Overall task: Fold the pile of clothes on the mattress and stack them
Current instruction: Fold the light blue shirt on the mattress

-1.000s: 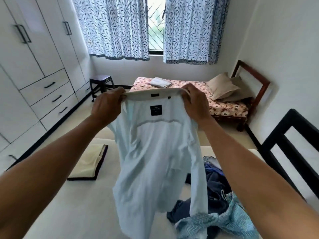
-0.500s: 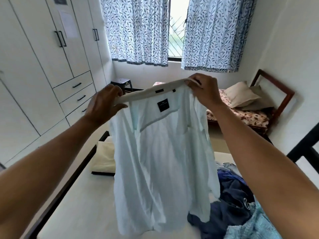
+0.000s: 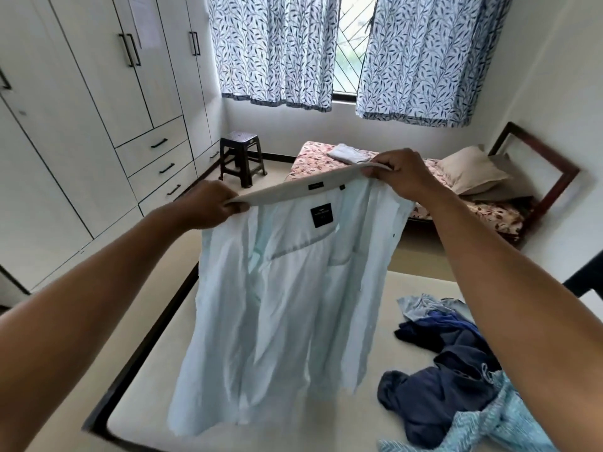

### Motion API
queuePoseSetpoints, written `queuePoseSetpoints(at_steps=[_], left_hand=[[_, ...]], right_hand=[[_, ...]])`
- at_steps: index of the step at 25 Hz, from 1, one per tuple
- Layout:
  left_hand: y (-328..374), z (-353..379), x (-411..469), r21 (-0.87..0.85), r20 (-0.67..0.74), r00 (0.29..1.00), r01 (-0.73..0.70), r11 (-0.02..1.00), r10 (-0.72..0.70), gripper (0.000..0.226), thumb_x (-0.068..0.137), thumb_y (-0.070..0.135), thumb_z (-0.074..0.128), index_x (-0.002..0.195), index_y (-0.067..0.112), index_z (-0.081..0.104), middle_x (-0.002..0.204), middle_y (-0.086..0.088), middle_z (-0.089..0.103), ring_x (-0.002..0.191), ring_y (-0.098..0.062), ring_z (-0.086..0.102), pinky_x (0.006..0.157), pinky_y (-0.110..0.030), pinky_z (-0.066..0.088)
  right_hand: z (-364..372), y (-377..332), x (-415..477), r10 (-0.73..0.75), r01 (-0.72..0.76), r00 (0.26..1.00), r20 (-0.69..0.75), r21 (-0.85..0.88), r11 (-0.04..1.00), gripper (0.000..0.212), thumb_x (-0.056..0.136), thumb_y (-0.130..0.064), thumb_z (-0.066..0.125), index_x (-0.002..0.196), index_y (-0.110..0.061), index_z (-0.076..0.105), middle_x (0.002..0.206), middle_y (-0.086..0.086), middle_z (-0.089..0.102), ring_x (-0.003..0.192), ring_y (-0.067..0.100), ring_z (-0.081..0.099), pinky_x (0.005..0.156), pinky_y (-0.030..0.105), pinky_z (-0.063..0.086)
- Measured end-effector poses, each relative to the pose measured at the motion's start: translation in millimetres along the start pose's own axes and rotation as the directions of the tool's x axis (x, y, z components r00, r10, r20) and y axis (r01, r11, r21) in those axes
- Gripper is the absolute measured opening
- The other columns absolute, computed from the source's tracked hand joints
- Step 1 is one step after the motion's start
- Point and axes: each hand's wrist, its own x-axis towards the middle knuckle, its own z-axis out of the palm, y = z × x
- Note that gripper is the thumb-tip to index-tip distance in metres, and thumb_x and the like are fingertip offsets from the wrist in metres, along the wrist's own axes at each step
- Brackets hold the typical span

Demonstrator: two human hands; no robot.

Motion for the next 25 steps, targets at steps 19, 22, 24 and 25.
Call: queuePoseSetpoints(at_steps=[19, 22, 24, 25], left_hand=[[159.4, 99.6, 5.4, -0.859, 0.052, 0.959, 0.185, 0.478, -0.278, 0.014, 0.093, 0.005, 0.07, 0.103, 0.002, 0.08, 0.096, -0.015, 0.077, 0.088, -0.03, 0.075, 0.07, -0.035, 0.065], [174.5, 75.6, 14.9, -0.858, -0.075, 0.981, 0.029, 0.513, -0.18, 0.019, 0.1, 0.013, 0.066, 0.112, 0.001, 0.074, 0.083, -0.019, 0.077, 0.07, -0.027, 0.075, 0.063, -0.038, 0.065], [157.8, 58.7, 18.7, -0.696, -0.263, 0.958, -0.106, 0.71, -0.114, 0.02, 0.1, 0.029, 0.066, 0.112, 0.016, 0.074, 0.075, -0.007, 0.076, 0.058, -0.013, 0.068, 0.058, -0.03, 0.059], [146.3, 55.7, 17.6, -0.659, -0.261, 0.962, -0.121, 0.742, -0.075, 0.018, 0.099, 0.035, 0.067, 0.109, 0.022, 0.074, 0.083, -0.001, 0.077, 0.063, -0.006, 0.067, 0.06, -0.027, 0.056]], right_hand=[[95.4, -70.4, -123.1, 0.108, -0.294, 0.924, 0.367, 0.497, 0.816, 0.043, 0.085, -0.053, 0.078, 0.117, -0.025, 0.071, 0.113, -0.001, 0.076, 0.105, 0.017, 0.073, 0.087, 0.04, 0.061], [79.0, -57.8, -101.2, 0.231, -0.225, 0.971, 0.065, 0.587, 0.777, 0.025, 0.087, -0.016, 0.073, 0.11, -0.006, 0.074, 0.104, 0.012, 0.077, 0.093, 0.019, 0.068, 0.09, 0.051, 0.059], [54.1, -66.5, -87.4, 0.303, -0.285, 0.948, 0.094, 0.673, 0.683, 0.011, 0.096, -0.003, 0.066, 0.101, -0.004, 0.075, 0.098, 0.014, 0.075, 0.091, 0.021, 0.066, 0.087, 0.041, 0.056], [42.4, -70.7, -83.2, 0.346, -0.339, 0.928, 0.139, 0.702, 0.627, 0.009, 0.098, -0.006, 0.066, 0.098, -0.009, 0.075, 0.096, 0.011, 0.076, 0.09, 0.021, 0.068, 0.084, 0.035, 0.056]])
